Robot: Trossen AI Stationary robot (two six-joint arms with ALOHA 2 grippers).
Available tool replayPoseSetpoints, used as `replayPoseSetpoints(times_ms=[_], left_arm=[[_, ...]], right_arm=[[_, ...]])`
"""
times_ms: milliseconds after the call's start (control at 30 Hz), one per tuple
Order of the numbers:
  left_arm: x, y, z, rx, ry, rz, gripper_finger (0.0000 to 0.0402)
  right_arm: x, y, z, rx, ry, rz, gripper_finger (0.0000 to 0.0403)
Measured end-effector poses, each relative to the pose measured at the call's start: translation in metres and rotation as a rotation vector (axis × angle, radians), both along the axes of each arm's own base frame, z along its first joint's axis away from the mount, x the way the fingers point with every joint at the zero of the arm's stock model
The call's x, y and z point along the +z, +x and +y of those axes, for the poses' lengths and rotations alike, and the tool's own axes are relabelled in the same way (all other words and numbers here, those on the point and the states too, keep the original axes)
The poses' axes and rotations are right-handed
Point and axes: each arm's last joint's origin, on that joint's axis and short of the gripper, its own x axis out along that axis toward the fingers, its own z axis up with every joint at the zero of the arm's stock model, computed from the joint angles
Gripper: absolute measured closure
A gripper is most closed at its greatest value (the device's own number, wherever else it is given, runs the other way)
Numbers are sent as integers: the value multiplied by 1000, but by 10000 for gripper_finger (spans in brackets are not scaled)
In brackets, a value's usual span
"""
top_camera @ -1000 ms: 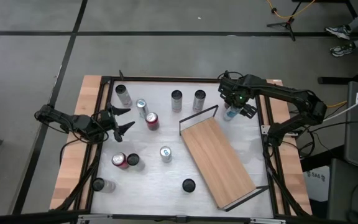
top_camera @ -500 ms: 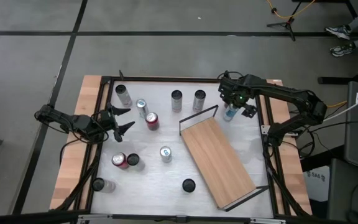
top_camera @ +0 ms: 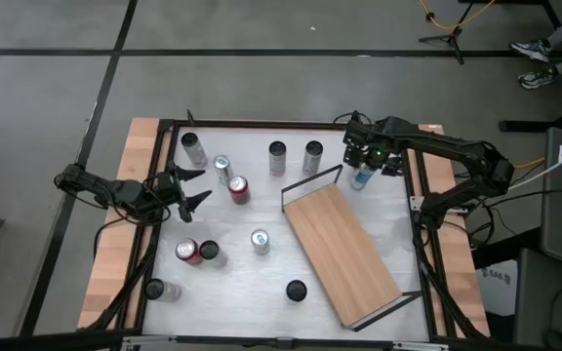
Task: Place canned beverage on shelf
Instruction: Put the blue soda can on the shelf
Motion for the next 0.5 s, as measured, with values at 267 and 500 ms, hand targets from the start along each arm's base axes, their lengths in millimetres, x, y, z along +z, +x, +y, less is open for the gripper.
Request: replayPoseSetpoints(times_ms=[267, 500], left_arm=[[0, 0, 0, 0, 0, 0, 80], [0, 0, 0, 0, 1, 0, 80]], right_arm=[[0, 7, -4, 221, -39, -43, 22], [1, 10, -5, 371, -66, -56, 22]])
